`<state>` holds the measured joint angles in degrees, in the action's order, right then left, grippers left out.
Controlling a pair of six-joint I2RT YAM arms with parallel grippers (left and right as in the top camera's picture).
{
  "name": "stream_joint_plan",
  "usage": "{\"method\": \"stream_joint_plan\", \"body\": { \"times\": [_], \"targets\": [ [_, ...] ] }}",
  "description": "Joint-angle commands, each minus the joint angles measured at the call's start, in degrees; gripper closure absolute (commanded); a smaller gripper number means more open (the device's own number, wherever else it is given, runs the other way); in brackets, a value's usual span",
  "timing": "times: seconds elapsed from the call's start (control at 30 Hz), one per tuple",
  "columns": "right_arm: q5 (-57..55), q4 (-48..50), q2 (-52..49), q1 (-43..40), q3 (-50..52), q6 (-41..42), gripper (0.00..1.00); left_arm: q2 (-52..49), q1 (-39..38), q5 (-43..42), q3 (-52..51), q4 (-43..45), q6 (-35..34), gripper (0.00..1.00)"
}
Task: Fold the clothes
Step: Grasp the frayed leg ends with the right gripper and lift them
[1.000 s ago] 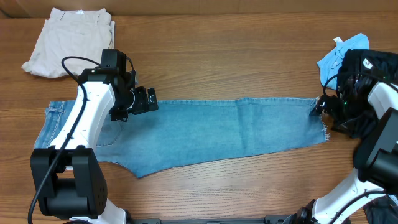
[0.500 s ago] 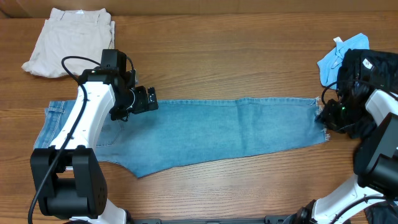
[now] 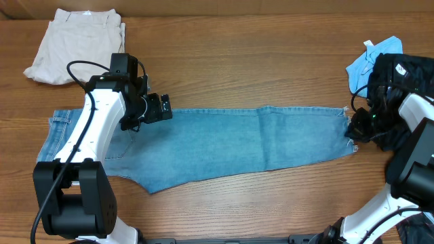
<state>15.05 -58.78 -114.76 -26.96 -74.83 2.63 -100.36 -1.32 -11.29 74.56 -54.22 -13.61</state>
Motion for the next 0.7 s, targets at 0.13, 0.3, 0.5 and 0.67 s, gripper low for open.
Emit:
{"method": "stream_joint_plan", "body": {
  "times": [0.13,0.3,0.5,0.67],
  "targets": [
    [-8.7,-5.1,1.8,0.3,-10.1,6.0,0.96,0.3,-0.2,0.3,-0.4,0.1,-0.5,0.0],
    [-11.6,-8.0,4.6,0.3,-13.6,6.6,0.96,0.3,-0.2,0.3,-0.4,0.4,-0.6,0.0],
    [-11.6,-9.1,7.0,0.4,-13.7,7.1,0.96,0.3,-0.2,0.3,-0.4,0.3,-0.6,0.0],
    [-11.5,-10.4,9.1,2.5,-13.7,7.9,0.96,0.3,-0.2,0.3,-0.4,0.4,-0.6,0.0]
  ]
}}
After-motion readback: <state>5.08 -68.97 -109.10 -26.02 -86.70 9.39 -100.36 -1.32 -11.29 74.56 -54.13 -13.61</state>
